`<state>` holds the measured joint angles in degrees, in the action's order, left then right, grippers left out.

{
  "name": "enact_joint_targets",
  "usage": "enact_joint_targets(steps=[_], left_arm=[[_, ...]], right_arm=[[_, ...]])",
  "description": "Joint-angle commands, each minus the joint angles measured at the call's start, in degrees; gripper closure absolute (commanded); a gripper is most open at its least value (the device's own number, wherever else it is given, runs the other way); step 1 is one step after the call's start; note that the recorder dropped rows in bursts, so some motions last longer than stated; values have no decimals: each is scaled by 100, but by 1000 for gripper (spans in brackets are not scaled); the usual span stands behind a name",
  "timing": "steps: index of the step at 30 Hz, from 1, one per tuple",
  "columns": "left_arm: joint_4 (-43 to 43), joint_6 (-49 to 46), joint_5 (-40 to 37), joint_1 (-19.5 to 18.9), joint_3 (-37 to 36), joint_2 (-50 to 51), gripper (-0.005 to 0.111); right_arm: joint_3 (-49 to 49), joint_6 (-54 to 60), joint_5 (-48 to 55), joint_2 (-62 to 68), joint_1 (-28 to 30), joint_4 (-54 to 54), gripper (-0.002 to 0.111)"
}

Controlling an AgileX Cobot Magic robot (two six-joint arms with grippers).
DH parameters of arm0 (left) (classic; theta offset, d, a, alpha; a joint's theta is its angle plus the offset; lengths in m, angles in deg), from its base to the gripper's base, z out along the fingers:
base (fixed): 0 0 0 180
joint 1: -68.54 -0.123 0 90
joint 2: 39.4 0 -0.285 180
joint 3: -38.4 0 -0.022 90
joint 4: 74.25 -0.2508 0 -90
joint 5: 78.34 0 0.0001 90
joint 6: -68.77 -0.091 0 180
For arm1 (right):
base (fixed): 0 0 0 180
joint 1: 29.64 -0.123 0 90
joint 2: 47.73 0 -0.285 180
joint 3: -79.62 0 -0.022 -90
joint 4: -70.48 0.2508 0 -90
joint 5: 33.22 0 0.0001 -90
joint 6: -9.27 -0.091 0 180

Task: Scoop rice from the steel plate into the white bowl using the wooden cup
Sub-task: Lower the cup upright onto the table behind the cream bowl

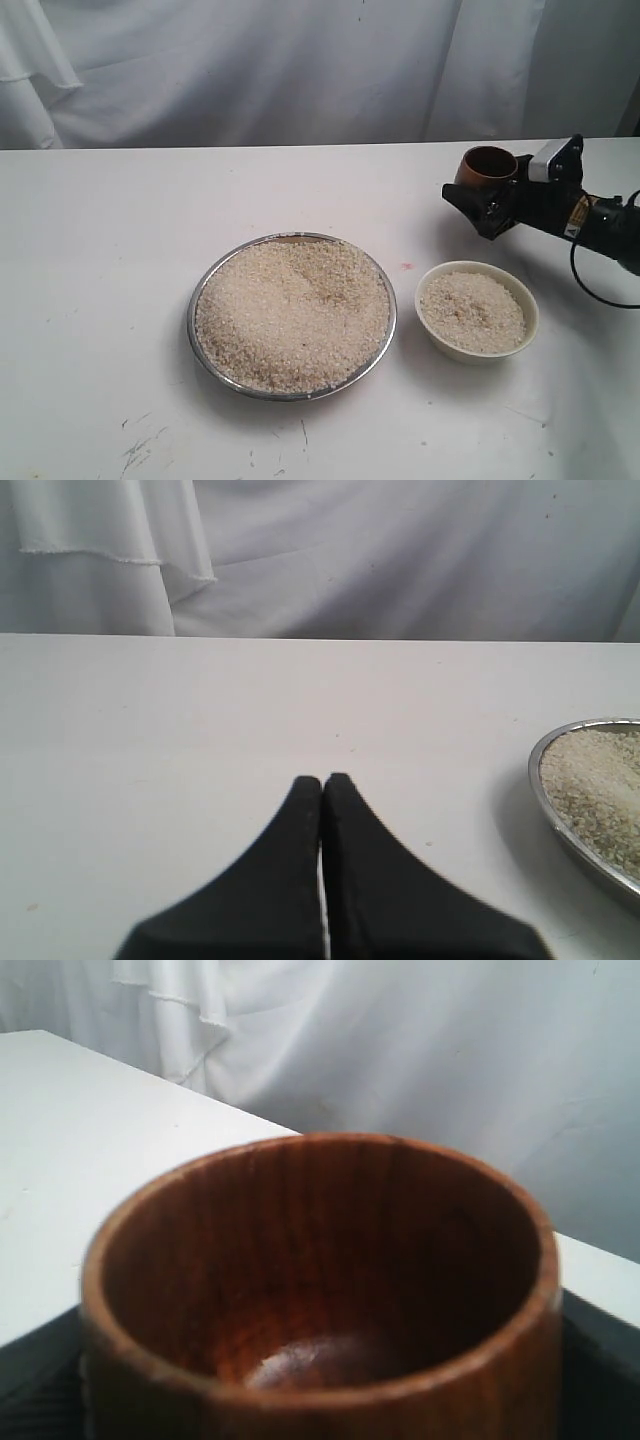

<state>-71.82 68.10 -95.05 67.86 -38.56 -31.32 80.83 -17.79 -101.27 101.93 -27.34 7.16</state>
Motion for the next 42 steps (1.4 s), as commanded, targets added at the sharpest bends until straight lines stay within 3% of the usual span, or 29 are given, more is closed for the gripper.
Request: enact_joint_targets(steps=[1, 13, 17, 24, 27, 34, 42], left_arm=[[4, 18, 36, 9, -26, -29, 107], [4, 18, 36, 9, -26, -29, 107], [4, 18, 36, 9, -26, -29, 107], [4, 18, 36, 9, -26, -29, 107], [4, 18, 36, 9, -26, -29, 107], [4, 18, 36, 9, -26, -29, 107], [4, 18, 36, 9, -26, -29, 107]], right_arm=[[286, -158, -96, 115, -134, -138, 89], [318, -208, 409, 204, -457, -601, 86], [318, -208, 385, 217, -519, -601, 73], [318, -105, 397, 217, -527, -494, 35], [318, -105, 385, 217, -532, -454, 26], [318, -96, 368, 217, -567, -317, 16], [318, -96, 79, 103, -567, -257, 15]])
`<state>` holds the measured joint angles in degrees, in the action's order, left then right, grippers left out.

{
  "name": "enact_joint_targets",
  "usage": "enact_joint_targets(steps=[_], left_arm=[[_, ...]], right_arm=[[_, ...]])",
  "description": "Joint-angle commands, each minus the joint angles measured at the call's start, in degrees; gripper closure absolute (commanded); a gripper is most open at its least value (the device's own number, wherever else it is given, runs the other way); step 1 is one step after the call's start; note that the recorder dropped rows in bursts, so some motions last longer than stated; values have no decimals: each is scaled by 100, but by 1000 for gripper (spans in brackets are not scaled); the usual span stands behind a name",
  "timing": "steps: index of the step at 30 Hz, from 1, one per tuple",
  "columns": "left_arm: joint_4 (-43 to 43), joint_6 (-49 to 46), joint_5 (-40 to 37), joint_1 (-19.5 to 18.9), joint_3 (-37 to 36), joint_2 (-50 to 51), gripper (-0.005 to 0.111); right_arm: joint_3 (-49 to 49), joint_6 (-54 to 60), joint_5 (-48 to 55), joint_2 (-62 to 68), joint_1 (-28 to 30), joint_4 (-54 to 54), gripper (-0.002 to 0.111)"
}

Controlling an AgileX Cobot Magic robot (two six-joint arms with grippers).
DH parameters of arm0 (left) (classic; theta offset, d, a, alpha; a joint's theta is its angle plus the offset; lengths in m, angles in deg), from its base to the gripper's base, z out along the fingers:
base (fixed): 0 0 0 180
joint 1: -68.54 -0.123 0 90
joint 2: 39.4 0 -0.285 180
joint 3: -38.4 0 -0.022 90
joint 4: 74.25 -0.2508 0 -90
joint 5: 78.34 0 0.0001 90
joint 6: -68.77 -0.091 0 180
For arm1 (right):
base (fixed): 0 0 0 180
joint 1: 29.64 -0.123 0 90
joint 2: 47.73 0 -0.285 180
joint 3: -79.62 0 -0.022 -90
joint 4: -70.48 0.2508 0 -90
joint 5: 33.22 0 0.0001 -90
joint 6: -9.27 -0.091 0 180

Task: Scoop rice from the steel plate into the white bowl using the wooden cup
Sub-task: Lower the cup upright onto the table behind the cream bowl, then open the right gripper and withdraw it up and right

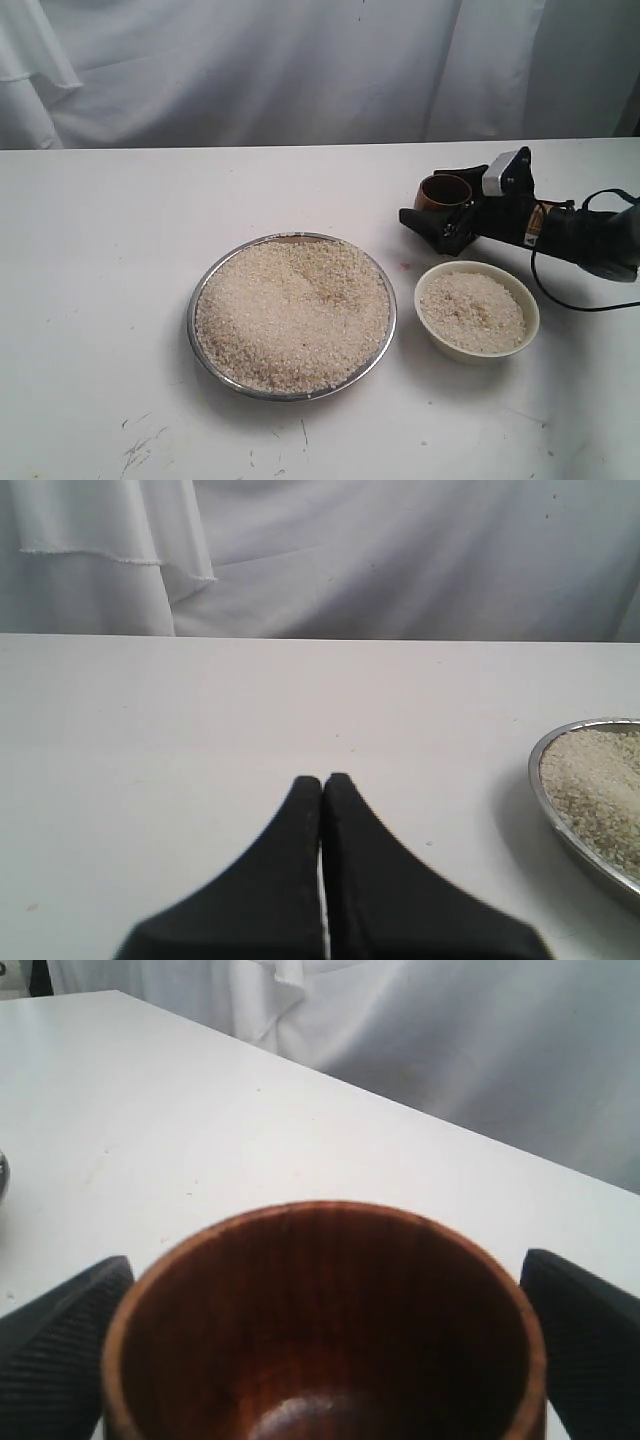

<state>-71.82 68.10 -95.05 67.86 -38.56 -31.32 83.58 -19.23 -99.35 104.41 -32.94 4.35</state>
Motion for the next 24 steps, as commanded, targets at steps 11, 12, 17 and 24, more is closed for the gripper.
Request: enact_joint_targets(steps=[11, 12, 17, 24], left_arm=[[4, 18, 36, 9, -26, -29, 107], [4, 18, 36, 9, -26, -29, 107], [4, 18, 36, 9, -26, -29, 107], [4, 18, 36, 9, -26, -29, 107]], right_arm=[[43, -540, -9, -1422, -6, -677, 16], [43, -652, -146, -1655, 7, -689, 19], [43, -2070, -383, -2538, 162, -1364, 38], [43, -3841, -383, -3142, 238, -2998, 80]])
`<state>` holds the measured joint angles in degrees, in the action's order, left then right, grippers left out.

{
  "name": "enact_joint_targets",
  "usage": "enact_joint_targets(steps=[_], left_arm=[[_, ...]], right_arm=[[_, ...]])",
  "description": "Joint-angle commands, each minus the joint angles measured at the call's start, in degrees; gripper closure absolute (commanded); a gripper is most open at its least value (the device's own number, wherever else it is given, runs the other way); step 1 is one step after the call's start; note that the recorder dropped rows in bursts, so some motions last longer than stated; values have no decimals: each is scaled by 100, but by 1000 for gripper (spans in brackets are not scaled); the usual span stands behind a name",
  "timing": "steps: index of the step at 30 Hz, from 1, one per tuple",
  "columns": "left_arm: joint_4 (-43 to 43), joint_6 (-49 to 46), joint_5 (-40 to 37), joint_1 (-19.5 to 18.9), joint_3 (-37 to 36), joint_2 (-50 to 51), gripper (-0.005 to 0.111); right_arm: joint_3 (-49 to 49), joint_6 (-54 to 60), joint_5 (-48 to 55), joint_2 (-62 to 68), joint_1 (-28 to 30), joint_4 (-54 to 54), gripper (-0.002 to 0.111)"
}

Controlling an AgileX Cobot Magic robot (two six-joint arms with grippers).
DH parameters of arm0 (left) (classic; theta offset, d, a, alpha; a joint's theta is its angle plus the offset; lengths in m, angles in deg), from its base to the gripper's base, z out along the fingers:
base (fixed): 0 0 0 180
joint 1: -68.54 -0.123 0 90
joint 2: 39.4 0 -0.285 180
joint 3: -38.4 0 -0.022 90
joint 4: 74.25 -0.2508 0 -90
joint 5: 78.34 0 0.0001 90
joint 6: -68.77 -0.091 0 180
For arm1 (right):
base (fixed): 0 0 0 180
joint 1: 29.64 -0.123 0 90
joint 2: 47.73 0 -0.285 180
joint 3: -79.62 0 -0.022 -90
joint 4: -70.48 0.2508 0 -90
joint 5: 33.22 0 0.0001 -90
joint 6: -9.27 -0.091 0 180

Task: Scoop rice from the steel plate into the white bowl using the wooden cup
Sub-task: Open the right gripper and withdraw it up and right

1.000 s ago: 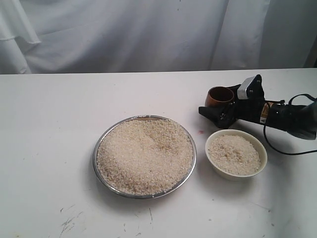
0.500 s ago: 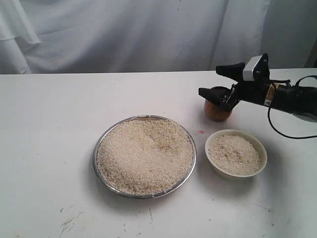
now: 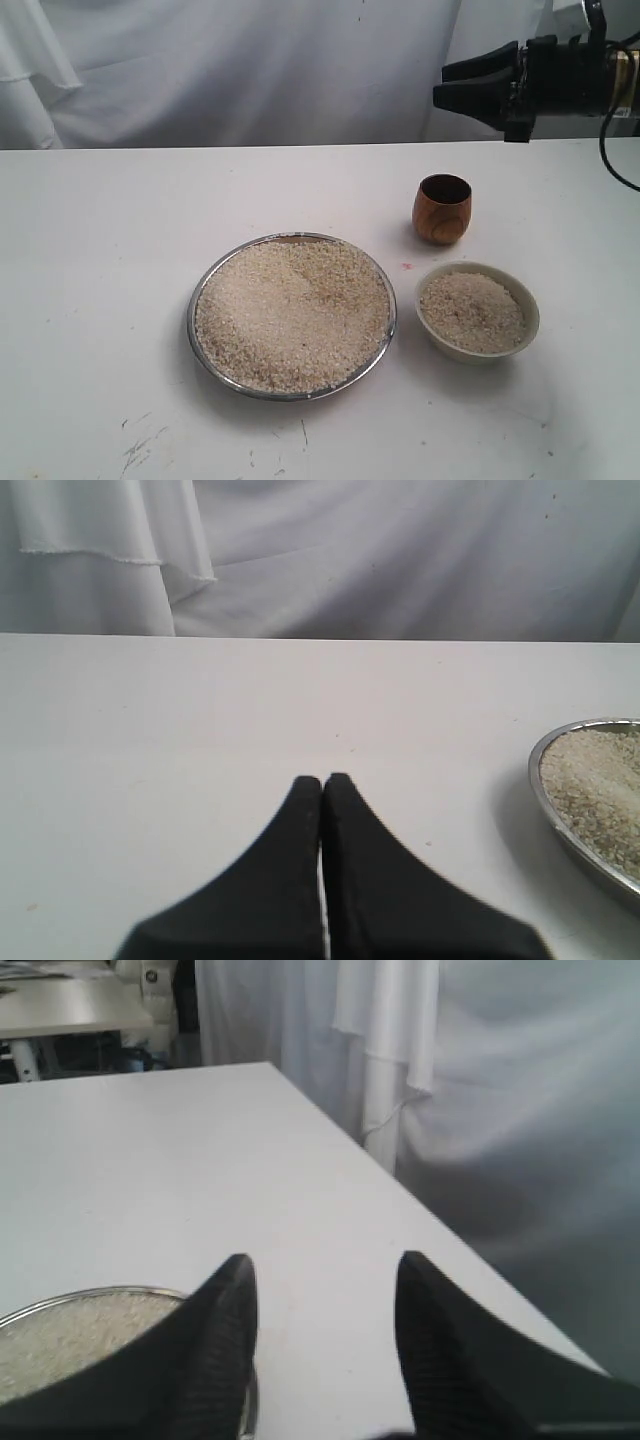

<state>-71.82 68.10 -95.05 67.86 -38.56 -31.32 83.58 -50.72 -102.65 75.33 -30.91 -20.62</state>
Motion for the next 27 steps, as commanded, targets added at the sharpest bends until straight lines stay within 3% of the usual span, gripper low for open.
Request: enact_joint_targets(steps=[1, 7, 12, 15, 20, 27], left_arm=[[4, 18, 36, 9, -26, -29, 107], [4, 18, 36, 9, -26, -29, 107], [4, 18, 36, 9, -26, -29, 107], [4, 18, 36, 9, -26, -29, 107], [4, 18, 36, 9, -26, -29, 107], [4, 18, 36, 9, -26, -29, 107]], right_arm=[[43, -787, -53, -291, 35, -501, 84], [43, -1067, -53, -724, 12, -182, 108], [43, -1831, -53, -1220, 42, 64, 108], [43, -3151, -53, -1296, 42, 27, 108], [43, -3301, 22, -1296, 42, -436, 108], [43, -3677, 231, -1311, 30, 1068, 108]])
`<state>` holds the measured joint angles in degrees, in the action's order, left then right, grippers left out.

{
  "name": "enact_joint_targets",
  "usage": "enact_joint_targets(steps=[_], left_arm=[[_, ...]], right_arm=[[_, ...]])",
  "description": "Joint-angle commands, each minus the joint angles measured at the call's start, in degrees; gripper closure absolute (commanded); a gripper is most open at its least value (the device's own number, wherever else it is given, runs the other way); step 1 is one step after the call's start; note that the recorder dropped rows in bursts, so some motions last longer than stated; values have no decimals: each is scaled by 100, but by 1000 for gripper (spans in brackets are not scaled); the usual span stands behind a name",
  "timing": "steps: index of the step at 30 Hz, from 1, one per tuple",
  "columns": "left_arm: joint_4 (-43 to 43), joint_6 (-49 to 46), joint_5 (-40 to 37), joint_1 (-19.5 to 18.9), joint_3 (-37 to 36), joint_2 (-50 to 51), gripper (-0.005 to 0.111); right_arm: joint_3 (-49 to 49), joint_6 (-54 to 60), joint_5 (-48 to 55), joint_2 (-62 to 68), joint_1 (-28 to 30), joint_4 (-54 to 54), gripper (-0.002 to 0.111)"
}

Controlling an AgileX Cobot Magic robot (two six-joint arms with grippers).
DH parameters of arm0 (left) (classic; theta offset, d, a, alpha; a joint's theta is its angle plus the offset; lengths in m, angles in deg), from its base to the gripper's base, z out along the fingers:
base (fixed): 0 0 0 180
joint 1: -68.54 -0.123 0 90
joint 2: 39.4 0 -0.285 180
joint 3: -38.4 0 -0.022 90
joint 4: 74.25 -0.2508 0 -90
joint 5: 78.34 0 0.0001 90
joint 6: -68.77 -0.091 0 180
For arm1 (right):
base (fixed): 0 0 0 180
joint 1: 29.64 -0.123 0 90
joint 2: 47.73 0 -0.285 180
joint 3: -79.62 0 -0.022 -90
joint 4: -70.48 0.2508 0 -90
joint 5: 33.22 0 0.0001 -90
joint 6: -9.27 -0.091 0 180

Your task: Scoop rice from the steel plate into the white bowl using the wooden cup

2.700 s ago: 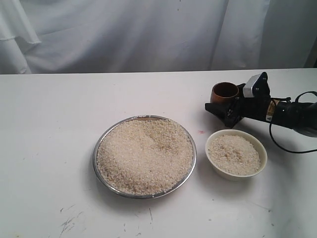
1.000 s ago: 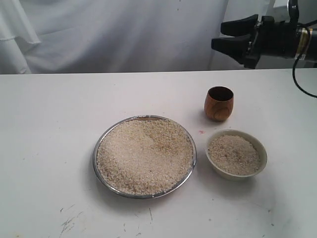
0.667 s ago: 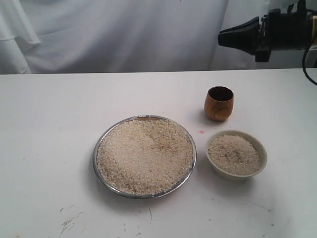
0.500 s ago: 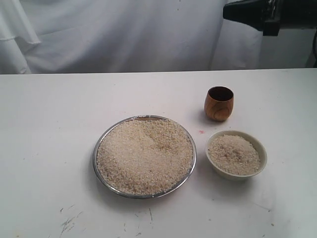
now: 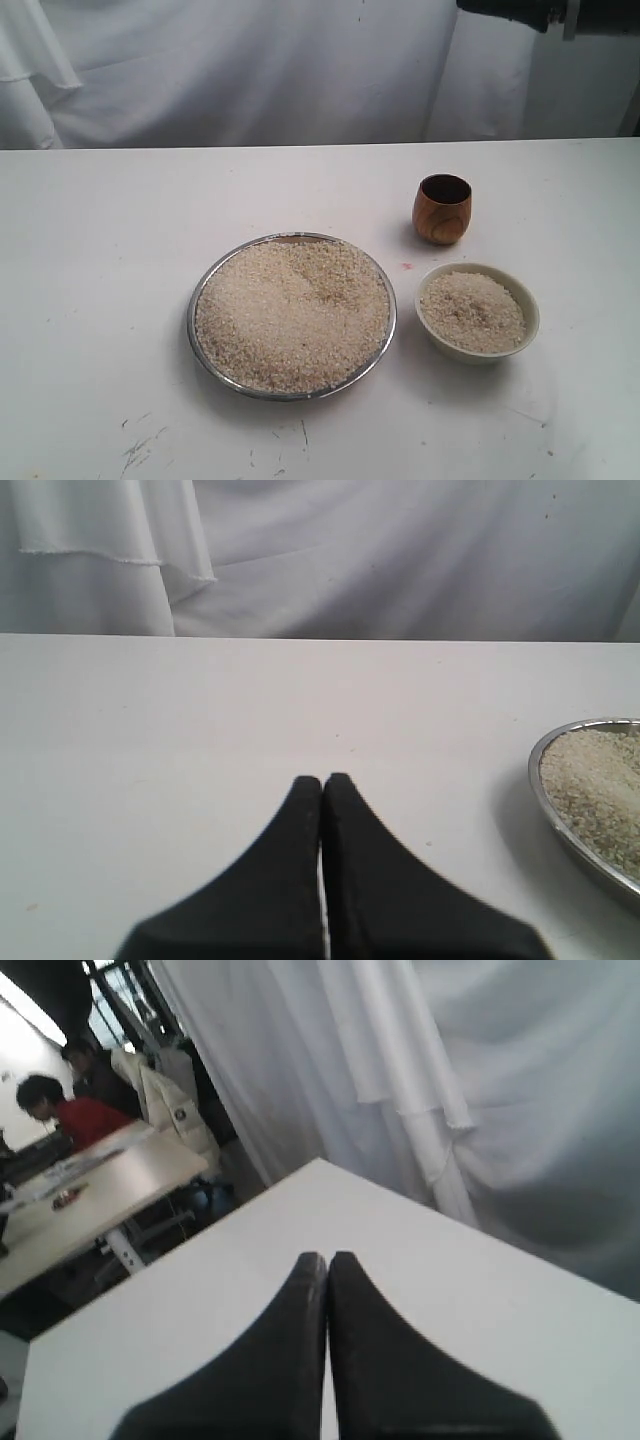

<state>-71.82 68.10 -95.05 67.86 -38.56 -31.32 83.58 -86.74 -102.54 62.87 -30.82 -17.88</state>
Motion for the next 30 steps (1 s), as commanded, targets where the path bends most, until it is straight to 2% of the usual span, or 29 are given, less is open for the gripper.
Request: enact_joint_targets(steps=[1, 8, 13, 18, 24, 30], left_arm=[[4, 18, 36, 9, -26, -29, 107], [4, 18, 36, 9, -26, -29, 107], [4, 18, 36, 9, -26, -29, 107], [4, 18, 36, 9, -26, -29, 107], [4, 18, 36, 9, -26, -29, 107], [4, 18, 36, 9, -26, -29, 107]], right_arm=[[43, -92, 519, -139, 21, 877, 108], [30, -560, 3964, -1092, -103, 97, 108], [-531, -1189, 5370, -2194, -249, -314, 108], [-1775, -1189, 6108, -3512, -459, -394, 108], [-3242, -1311, 6056, -4904, -468, -372, 108], [-4212, -1661, 5980, -5748, -468, -372, 108]])
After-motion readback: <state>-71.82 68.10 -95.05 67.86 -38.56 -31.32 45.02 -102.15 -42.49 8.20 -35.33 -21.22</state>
